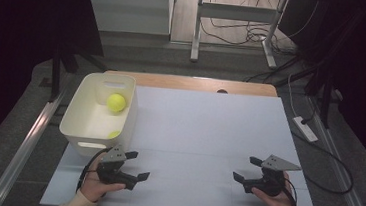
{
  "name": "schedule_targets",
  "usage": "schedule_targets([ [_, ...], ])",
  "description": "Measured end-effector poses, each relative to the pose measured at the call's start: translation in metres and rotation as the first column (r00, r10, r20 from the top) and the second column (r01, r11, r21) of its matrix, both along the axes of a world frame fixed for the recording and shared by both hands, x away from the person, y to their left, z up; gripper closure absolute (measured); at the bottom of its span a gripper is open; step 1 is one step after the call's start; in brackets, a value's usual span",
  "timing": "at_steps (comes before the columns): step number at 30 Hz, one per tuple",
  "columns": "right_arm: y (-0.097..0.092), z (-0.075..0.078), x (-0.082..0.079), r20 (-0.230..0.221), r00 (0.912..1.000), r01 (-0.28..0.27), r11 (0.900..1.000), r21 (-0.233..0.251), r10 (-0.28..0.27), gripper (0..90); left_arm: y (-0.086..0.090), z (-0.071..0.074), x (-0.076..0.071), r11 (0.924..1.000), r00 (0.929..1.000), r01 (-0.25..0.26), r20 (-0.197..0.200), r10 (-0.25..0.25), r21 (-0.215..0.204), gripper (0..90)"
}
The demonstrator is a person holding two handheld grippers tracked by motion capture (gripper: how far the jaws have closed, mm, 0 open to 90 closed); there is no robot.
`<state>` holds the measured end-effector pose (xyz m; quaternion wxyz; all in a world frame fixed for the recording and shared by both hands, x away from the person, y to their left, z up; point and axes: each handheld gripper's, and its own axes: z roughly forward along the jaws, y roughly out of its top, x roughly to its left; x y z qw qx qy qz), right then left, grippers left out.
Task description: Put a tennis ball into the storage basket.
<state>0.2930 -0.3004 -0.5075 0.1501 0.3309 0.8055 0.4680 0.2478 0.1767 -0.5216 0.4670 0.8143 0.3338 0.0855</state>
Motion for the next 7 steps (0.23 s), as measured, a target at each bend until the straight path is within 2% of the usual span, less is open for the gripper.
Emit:
schedule_targets([
  [7, -0.0009, -0.0002, 0.0010, -0.004, 1.0000, -0.001, 1.0000, 0.007, 0.001, 9.3, -0.0018, 0.0003, 0.0007, 1.0000, 1.0000, 0.002, -0.004, -0.002, -0.004, 13.1],
])
